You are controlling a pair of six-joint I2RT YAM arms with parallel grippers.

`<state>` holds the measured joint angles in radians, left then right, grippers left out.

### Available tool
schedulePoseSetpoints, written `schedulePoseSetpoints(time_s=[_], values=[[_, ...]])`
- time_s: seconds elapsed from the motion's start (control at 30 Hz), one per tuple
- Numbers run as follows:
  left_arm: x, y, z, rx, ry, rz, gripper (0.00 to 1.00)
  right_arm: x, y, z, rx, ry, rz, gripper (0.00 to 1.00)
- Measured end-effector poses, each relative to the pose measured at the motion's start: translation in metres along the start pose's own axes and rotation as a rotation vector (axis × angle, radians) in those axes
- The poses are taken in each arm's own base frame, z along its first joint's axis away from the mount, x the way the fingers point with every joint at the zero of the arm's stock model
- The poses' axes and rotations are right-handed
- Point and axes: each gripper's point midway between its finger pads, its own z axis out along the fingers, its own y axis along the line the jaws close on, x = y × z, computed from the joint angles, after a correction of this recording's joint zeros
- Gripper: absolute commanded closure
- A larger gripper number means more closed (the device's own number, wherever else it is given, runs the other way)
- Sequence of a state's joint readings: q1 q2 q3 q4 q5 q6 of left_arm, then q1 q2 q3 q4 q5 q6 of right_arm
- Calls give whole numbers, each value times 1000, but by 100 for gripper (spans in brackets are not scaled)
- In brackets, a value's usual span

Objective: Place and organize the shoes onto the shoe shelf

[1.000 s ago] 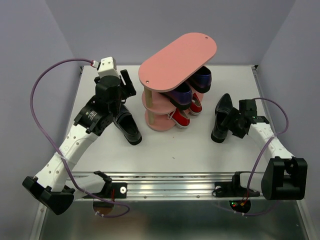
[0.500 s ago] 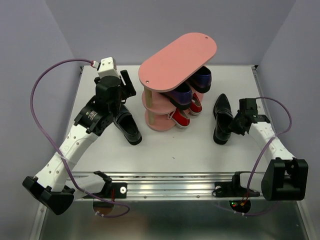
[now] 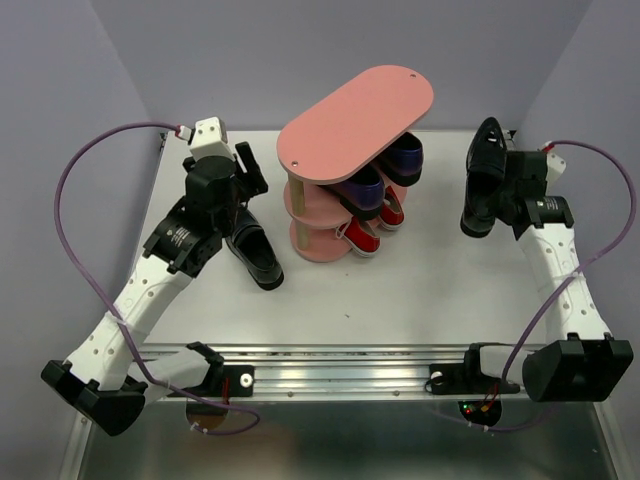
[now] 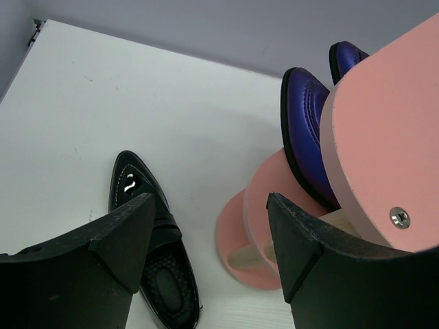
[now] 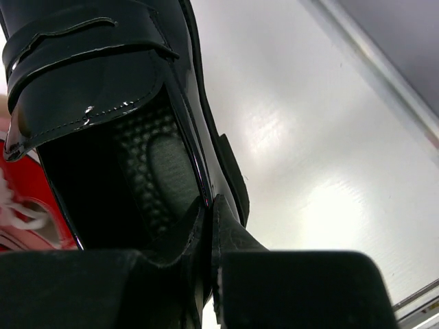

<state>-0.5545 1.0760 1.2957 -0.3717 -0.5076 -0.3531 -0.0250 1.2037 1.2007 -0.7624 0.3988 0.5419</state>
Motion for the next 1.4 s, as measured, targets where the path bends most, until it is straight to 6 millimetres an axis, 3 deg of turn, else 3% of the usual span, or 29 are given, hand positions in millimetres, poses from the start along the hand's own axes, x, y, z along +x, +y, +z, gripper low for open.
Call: schedulePoseSetpoints(time_s=[0.17, 0.47, 0.53, 0.67, 1.07, 1.4], values=[[2, 2, -1, -2, 0, 1, 23, -54, 17, -23, -41, -101, 2, 99], [-2, 6, -6, -9, -16, -7, 23, -157, 74, -63, -212, -275, -79, 99], [-3, 7, -6, -12, -18, -8, 23, -176, 93, -71, -280, -307, -107, 99], [-2, 8, -5, -14, -17, -9, 23, -197, 118, -85, -388, -343, -143, 99], [-4, 11, -11, -13, -28, -19, 23, -203, 167, -115, -665, -342, -281, 99], [0, 13, -10, -17, -18, -23, 23, -187, 191, -128, -835, -278, -312, 99]])
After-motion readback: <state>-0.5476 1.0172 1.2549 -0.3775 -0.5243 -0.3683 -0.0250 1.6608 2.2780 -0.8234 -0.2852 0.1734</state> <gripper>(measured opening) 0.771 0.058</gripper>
